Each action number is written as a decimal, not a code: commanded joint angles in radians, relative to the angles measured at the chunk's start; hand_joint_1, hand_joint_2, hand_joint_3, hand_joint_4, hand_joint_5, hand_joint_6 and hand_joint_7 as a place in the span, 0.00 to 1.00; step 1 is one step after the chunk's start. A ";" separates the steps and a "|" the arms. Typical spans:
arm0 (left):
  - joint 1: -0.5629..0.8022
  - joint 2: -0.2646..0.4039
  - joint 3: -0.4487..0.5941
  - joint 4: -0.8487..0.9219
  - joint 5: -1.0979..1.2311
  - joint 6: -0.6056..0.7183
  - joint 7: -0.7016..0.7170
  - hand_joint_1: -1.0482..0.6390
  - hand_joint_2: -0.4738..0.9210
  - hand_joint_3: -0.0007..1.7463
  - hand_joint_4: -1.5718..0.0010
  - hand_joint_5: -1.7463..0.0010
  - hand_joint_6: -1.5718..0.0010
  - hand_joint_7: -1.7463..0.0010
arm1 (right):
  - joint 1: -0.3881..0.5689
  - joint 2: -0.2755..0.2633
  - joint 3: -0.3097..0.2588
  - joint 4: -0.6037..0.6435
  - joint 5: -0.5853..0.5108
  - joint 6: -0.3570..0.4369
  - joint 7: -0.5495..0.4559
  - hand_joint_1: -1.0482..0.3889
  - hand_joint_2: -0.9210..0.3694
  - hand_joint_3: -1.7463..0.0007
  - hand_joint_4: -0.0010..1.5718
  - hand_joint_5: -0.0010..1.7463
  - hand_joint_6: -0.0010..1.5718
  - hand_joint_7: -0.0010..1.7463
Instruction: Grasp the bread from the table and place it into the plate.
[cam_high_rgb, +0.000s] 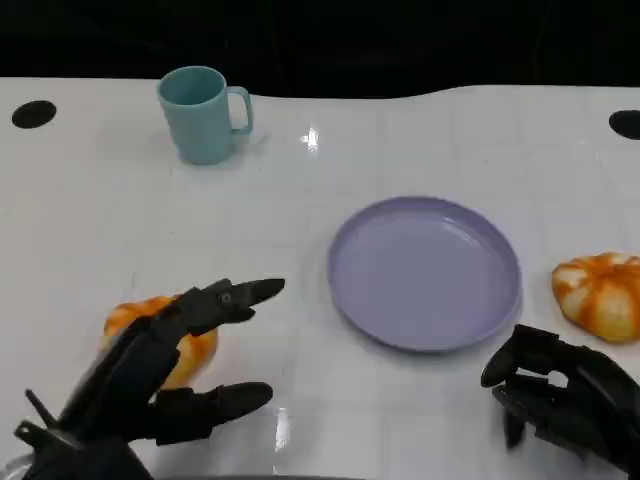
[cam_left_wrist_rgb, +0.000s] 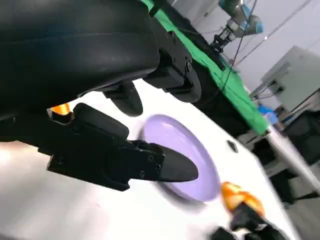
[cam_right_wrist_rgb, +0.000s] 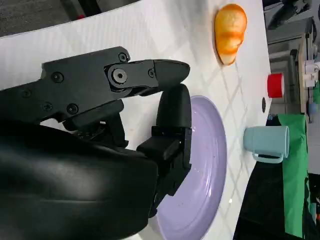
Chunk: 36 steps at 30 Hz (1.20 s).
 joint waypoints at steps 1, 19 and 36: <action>0.025 0.078 0.011 -0.123 0.160 0.077 0.053 0.28 1.00 0.11 0.97 0.58 0.78 0.93 | 0.026 -0.011 0.012 -0.002 -0.026 0.039 -0.016 0.36 0.00 0.84 0.42 1.00 0.41 0.80; -0.012 0.226 -0.150 -0.349 0.795 0.483 -0.042 0.34 0.95 0.00 0.99 0.88 0.85 1.00 | 0.022 -0.015 0.026 -0.002 -0.039 0.036 -0.036 0.37 0.00 0.83 0.41 1.00 0.41 0.79; -0.283 0.231 -0.324 0.097 0.798 0.587 -0.024 0.39 0.88 0.00 0.98 0.94 0.88 1.00 | 0.032 -0.016 0.028 -0.013 -0.035 0.030 -0.030 0.37 0.00 0.82 0.42 1.00 0.41 0.80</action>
